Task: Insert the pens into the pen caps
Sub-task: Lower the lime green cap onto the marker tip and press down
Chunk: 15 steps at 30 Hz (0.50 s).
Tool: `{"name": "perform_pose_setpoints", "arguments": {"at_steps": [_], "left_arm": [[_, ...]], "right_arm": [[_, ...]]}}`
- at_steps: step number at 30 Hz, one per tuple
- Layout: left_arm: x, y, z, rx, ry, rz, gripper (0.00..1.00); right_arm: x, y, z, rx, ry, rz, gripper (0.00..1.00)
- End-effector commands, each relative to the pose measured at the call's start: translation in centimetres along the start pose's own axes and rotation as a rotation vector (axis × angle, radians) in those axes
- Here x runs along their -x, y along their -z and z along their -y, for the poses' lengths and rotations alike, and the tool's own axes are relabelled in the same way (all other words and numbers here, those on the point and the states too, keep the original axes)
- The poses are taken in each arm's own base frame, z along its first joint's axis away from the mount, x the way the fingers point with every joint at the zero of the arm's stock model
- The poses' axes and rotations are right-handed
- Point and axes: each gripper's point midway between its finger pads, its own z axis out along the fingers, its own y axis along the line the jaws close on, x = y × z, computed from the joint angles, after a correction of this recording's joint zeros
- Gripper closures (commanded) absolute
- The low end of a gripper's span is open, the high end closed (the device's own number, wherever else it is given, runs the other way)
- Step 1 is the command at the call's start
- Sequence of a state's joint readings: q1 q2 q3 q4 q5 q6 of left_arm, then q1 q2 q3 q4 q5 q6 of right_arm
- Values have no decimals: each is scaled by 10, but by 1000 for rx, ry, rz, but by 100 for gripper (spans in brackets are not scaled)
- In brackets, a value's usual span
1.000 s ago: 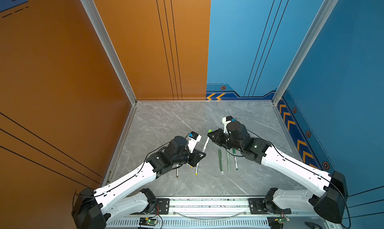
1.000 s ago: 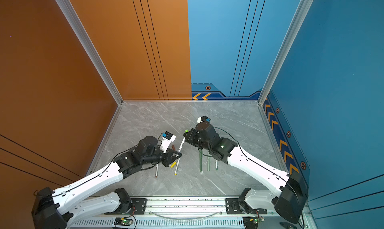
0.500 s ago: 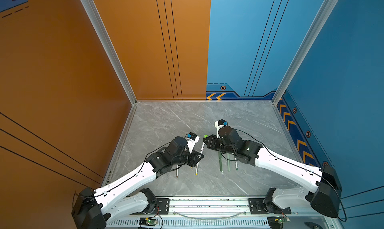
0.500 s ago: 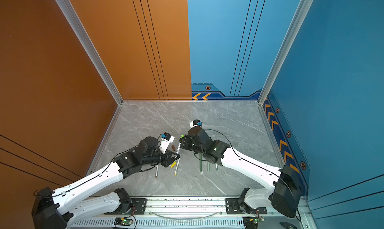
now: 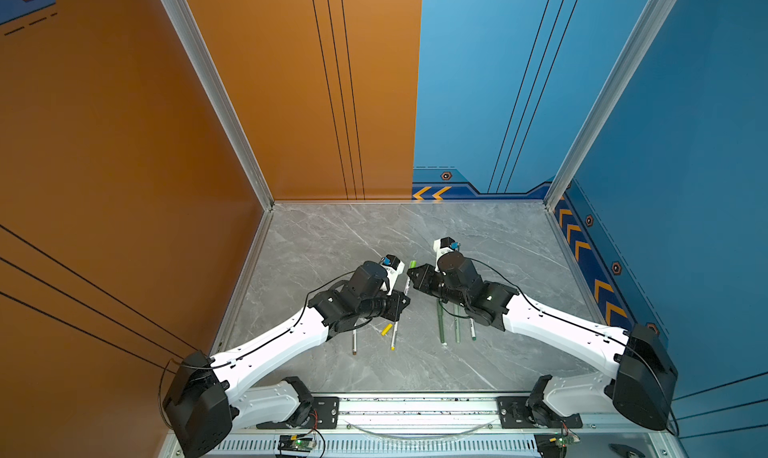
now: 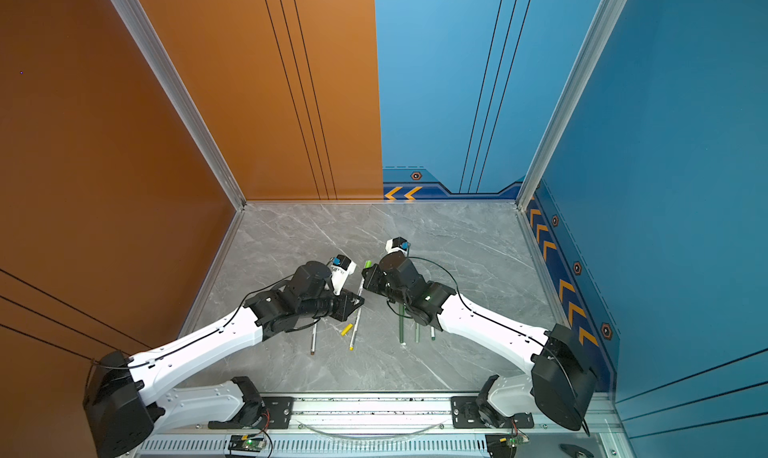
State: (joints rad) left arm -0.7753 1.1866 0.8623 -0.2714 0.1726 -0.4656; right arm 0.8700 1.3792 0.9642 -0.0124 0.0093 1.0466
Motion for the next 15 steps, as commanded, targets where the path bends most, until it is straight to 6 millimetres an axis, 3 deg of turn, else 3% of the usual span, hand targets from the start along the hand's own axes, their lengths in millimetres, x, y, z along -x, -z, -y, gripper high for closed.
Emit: {"name": "perform_pose_setpoints", "arguments": {"at_steps": [1,5,8,15], "left_arm": [[179,103,101,-253,-275,721,100],[194,113,107,-270,-285,749,100],[195,112,109,-286,-280,743,100],[175,100,106,-324,-238,682,100]], "right_arm": [[-138,-4,41,-80,-23,-507,100],[-156,-11,39,-57,-48,-541,100],[-158,-13,39,-51,-52,-545,100],[-128,-11,32,-27,-57,-476,100]]}}
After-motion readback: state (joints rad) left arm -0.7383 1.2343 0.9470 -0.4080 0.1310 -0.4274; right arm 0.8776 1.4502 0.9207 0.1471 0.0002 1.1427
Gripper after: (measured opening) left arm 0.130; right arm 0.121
